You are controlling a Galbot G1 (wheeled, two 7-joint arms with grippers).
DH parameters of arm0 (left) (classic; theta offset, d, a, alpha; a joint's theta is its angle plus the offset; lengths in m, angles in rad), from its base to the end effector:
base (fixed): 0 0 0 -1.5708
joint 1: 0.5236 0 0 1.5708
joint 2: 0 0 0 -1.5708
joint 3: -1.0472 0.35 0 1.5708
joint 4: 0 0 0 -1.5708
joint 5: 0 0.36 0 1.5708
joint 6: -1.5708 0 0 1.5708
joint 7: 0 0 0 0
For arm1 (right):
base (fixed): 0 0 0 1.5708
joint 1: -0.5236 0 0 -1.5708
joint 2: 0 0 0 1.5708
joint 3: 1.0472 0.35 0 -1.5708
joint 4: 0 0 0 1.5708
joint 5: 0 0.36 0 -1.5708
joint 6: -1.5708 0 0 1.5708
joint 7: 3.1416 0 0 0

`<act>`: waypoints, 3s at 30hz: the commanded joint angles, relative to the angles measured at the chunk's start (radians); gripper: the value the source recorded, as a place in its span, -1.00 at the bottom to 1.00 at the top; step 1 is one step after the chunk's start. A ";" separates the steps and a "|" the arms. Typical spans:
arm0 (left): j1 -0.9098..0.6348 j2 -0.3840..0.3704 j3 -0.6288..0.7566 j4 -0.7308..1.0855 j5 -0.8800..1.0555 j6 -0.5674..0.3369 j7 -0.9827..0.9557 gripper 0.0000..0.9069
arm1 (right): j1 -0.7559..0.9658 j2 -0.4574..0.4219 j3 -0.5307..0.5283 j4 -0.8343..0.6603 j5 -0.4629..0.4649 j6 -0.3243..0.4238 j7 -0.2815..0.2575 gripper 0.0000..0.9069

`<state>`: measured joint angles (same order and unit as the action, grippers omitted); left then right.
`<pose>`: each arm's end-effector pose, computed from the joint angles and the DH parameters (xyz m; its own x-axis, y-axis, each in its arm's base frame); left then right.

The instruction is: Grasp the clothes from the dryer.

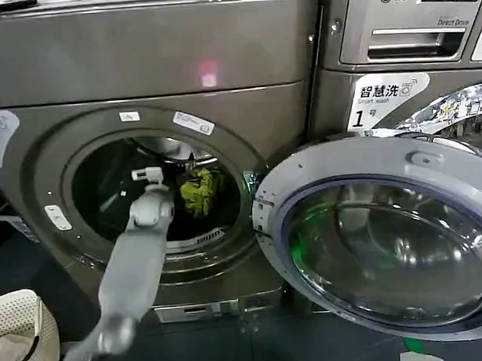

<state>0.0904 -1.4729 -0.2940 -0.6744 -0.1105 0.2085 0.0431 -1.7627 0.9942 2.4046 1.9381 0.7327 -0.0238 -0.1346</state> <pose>0.6436 0.0108 -0.1859 -0.9822 0.0794 0.1703 0.1015 0.9869 0.1252 -0.0844 -0.3886 0.0593 -0.4274 0.5163 -0.7422 0.8829 0.4149 -0.2198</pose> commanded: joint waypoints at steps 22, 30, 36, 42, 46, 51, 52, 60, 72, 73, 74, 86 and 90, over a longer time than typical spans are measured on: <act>-0.274 0.070 0.601 0.404 0.463 -0.115 0.858 1.00 | 0.012 -0.019 -0.015 -0.028 -0.006 0.004 -0.001 1.00; -0.304 0.072 0.657 0.447 0.764 -0.193 0.920 1.00 | 0.030 -0.021 -0.042 -0.028 -0.026 0.007 -0.003 1.00; -0.314 0.076 0.683 0.456 0.880 -0.249 0.888 1.00 | 0.040 -0.020 -0.056 -0.027 -0.030 0.008 -0.003 1.00; -0.313 0.077 0.731 0.484 0.904 -0.244 0.894 1.00 | 0.040 -0.018 -0.050 -0.030 -0.030 0.010 -0.003 1.00; -0.308 0.069 0.738 0.495 0.829 -0.229 0.932 1.00 | 0.040 -0.017 -0.051 -0.032 -0.031 0.012 -0.004 1.00; -0.302 0.063 0.736 0.503 0.776 -0.217 0.969 1.00 | 0.041 -0.011 -0.056 -0.030 -0.033 0.015 -0.005 1.00; -0.301 0.062 0.737 0.506 0.778 -0.217 0.969 1.00 | 0.041 -0.011 -0.056 -0.030 -0.034 0.015 -0.006 1.00; -0.274 0.063 0.732 0.518 0.737 -0.196 0.899 1.00 | 0.048 -0.015 -0.074 -0.029 -0.040 0.021 -0.007 1.00; -0.257 0.063 0.734 0.517 0.746 -0.197 0.914 -1.00 | 0.067 -0.025 -0.099 -0.039 -0.057 0.024 -0.006 1.00; -0.257 0.062 0.734 0.517 0.745 -0.198 0.915 -1.00 | 0.069 -0.025 -0.101 -0.039 -0.059 0.025 -0.007 1.00; -0.257 0.062 0.732 0.516 0.743 -0.198 0.914 -1.00 | 0.070 -0.024 -0.102 -0.039 -0.059 0.025 -0.007 1.00; -0.263 0.075 0.650 0.456 0.692 -0.180 0.906 -1.00 | 0.076 -0.022 -0.108 -0.041 -0.065 0.025 -0.005 1.00; -0.269 0.083 0.590 0.378 0.635 -0.148 0.895 -1.00 | 0.077 -0.022 -0.110 -0.043 -0.066 0.024 -0.005 1.00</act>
<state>-0.1728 -1.3929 0.3704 -0.2127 0.5937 0.0330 0.9494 -1.6859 0.9725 2.2949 1.8963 0.6670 0.0009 -0.1402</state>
